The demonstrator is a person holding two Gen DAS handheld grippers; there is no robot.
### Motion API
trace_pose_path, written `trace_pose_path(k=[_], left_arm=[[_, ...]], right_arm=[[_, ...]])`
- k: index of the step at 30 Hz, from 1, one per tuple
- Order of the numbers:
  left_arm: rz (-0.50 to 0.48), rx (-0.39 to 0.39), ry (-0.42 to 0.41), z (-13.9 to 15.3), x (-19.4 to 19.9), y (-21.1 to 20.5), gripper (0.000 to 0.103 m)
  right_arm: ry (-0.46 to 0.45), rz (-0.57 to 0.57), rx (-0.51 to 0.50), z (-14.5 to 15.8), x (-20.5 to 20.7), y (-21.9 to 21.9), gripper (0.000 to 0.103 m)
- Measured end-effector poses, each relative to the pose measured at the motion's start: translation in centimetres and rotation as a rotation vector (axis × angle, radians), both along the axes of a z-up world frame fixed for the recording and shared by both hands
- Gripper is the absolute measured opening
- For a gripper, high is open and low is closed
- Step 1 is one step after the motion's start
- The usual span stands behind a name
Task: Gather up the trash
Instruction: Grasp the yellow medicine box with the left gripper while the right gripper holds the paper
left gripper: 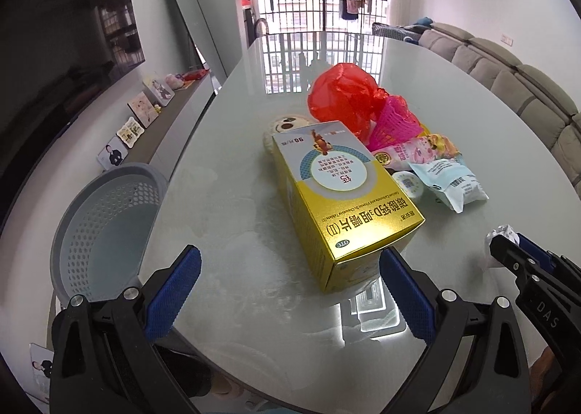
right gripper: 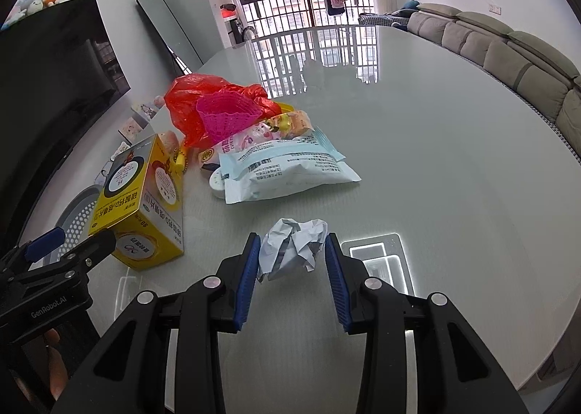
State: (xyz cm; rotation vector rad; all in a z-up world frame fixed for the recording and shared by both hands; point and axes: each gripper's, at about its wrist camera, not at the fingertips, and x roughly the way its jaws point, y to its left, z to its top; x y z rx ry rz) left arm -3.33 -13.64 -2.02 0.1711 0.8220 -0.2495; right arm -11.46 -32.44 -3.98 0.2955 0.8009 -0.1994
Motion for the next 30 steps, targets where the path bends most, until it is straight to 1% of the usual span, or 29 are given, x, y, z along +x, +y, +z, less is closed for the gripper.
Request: trace_pose_path(k=[6,12,18,22,27,30], left_arm=[[-0.008,-0.029,-0.024,1.2,-0.4,0.7,0.097],[-0.042,-0.047,-0.016,1.7,0.0,-0.6,0.097],[-0.052,-0.060,0.005,1.4,1.3,-2.4,0.097],[-0.049,-0.046,0.005,1.1,1.9,-3.5,0.097],[-0.013,-0.014,0.024,-0.3,2.7,-4.1,0.097],[0.009,-0.013,0.047,-1.2,3.4,-4.0,0.097]], right_arm=[[0.002,0.012,-0.004,0.2,0.1,0.7,0.036],[0.003,0.011,-0.007,0.3,0.1,0.8,0.036],[0.005,-0.007,0.000,0.1,-0.2,0.1,0.036],[0.005,-0.016,0.008,-0.1,-0.3,-0.4,0.036],[0.009,-0.020,0.022,-0.6,-0.2,-0.8,0.036],[0.012,-0.018,0.029,-0.9,-0.1,-0.9,0.036]])
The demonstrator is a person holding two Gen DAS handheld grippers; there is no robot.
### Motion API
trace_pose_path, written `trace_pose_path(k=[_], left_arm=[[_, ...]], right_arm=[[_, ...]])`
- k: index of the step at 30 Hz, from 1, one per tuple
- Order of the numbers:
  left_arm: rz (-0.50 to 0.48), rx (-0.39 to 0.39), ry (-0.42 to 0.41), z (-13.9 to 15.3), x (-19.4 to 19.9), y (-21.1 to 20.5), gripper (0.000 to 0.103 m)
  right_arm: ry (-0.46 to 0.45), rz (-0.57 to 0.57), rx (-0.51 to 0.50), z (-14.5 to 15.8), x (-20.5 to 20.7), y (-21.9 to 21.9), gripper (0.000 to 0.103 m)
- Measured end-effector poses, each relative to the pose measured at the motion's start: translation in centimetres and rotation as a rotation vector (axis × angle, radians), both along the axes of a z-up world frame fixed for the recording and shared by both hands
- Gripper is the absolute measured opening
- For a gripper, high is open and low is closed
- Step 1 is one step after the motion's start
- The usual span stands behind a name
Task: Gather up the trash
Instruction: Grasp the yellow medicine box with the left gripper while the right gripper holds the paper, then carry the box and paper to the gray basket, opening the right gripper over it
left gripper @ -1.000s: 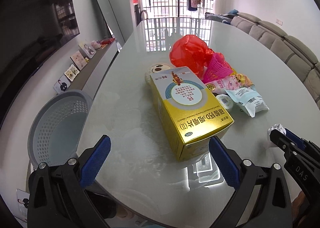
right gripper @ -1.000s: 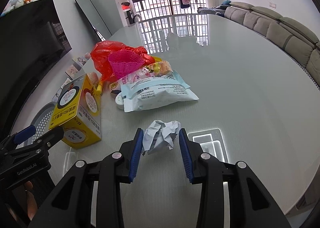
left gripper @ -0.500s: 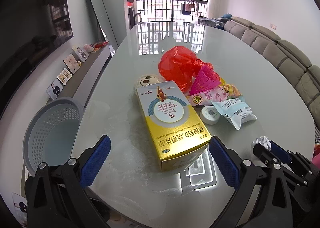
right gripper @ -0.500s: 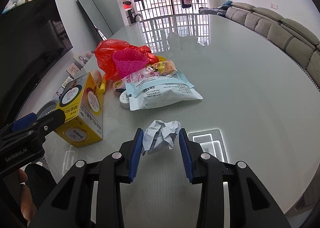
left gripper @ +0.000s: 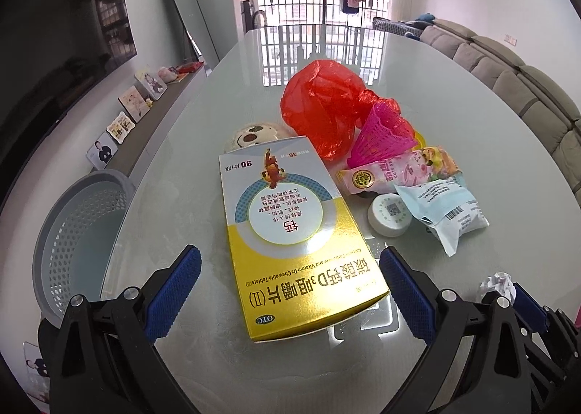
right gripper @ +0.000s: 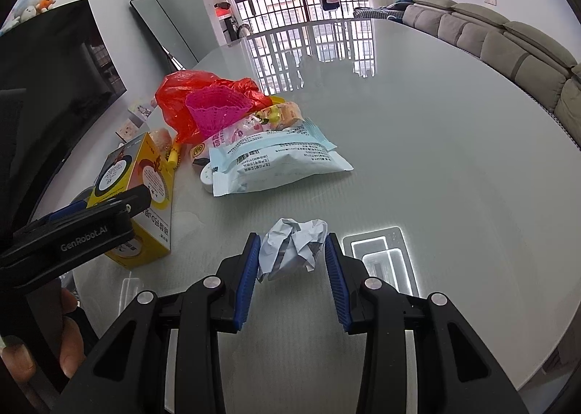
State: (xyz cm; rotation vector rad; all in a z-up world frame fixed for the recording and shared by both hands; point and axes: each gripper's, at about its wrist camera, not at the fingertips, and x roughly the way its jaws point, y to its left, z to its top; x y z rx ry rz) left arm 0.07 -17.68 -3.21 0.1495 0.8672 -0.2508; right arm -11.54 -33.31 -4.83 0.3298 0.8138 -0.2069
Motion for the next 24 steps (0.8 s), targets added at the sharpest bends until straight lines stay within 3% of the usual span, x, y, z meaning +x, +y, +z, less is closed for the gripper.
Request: trace_pose_path(k=[18,20,22,24], left_arm=[[0.036,0.052,-0.033,-2.3,1.4,-0.4,0.096],[0.031,0.045,-0.035,-2.3,1.5,-0.4,0.090],[0.024,0.043,-0.026,-2.4,1.6,-0.4,0.076],[0.018,0.041,-0.022,-2.5,1.5,-0.4,0.073]], right_arm=[[0.012,-0.005,0.007,-0.7,0.5,0.3,0.036],[0.013,-0.003,0.005,-0.7,0.6,0.4,0.036],[0.012,-0.003,0.004,-0.6,0.6,0.5,0.036],[0.012,-0.003,0.003,-0.5,0.6,0.6,0.036]])
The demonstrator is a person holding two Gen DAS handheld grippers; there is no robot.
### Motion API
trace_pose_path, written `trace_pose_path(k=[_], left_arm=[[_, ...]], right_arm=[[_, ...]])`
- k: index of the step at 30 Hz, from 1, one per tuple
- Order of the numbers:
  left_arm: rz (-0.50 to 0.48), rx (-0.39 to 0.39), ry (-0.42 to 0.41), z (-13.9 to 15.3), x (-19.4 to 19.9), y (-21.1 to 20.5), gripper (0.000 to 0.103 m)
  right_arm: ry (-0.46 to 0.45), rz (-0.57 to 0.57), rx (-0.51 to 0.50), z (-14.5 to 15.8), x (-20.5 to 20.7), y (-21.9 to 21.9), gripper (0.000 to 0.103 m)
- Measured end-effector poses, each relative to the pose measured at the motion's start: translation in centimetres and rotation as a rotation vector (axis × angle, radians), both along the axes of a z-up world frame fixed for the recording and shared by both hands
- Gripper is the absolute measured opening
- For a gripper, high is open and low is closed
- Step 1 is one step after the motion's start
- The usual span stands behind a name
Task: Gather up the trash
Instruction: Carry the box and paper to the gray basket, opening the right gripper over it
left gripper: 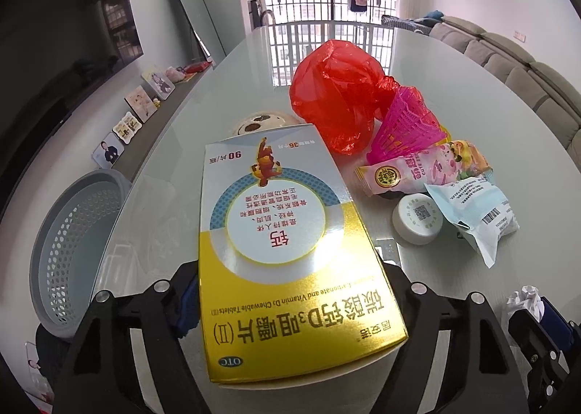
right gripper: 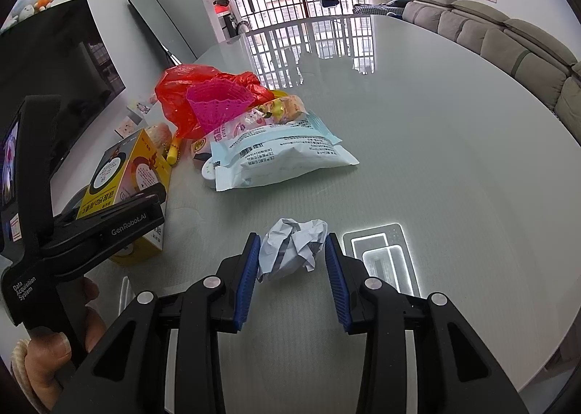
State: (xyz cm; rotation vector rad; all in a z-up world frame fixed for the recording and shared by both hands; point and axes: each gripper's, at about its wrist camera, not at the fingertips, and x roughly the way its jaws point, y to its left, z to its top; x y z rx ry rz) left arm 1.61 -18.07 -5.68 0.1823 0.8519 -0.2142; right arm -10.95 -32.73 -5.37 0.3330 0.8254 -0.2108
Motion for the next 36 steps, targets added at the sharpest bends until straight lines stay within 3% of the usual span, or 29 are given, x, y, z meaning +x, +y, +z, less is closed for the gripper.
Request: trace_pose_path(k=[11,20,36], left_arm=[[-0.059,-0.040,-0.013,1.3,-2.0,1.7,0.068],[-0.089,-0.052,-0.069,3.7,-4.0,4.8,0.065],[0.009,-0.066,-0.111,4.9,-3.2,13.5,0.064]], right_arm=[[-0.002,-0.003,-0.017,0.7,-0.2,0.6,0.036],[-0.020,0.031,-0.032,1.5,0.2,2.7,0.036],[-0.037,0.190,-0.051,2.6,4.1,10.5,0.036]])
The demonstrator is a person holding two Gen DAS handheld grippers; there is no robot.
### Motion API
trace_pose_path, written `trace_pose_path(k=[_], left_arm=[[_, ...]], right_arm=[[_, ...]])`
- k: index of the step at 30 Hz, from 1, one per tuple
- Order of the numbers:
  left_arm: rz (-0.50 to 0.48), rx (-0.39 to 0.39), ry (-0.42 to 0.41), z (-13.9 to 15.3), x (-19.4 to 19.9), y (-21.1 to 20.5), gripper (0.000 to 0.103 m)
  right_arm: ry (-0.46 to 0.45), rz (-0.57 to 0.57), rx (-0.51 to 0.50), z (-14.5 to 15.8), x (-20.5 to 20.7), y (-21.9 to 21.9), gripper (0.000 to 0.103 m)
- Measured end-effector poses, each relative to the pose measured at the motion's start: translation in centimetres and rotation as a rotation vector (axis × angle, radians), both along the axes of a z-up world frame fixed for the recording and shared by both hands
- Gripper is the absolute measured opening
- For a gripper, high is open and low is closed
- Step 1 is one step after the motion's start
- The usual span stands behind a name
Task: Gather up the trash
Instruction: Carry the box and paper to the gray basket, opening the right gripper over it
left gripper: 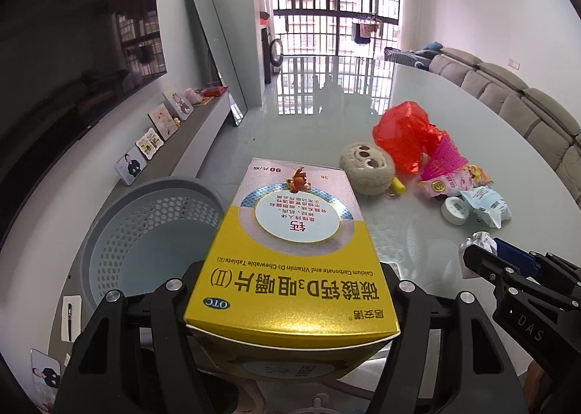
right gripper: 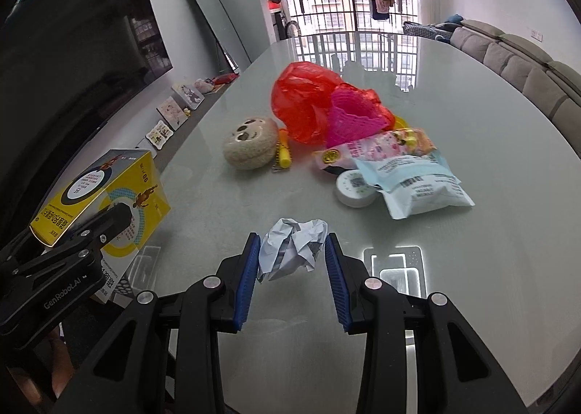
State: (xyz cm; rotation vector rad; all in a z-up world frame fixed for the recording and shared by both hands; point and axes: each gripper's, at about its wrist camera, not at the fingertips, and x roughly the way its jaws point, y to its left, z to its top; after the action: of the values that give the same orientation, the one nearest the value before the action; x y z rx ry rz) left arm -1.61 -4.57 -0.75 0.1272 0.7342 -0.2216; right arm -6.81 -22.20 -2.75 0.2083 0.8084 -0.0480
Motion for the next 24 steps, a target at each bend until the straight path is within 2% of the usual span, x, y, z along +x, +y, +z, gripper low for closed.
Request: trace_pose_path(k=[15,24], left_arm=[[0.240,0.028,0.055,-2.6,3.6,12.8,0.064],[0.329,0.026,0.098,-4.6,6.2,17.7,0.064]], right_arm=[[0.004,0.292,-0.016,-0.1,7.3,12.8,0.036],[0.018,0.425,-0.021,-1.1,11.3,18.9,0.036]])
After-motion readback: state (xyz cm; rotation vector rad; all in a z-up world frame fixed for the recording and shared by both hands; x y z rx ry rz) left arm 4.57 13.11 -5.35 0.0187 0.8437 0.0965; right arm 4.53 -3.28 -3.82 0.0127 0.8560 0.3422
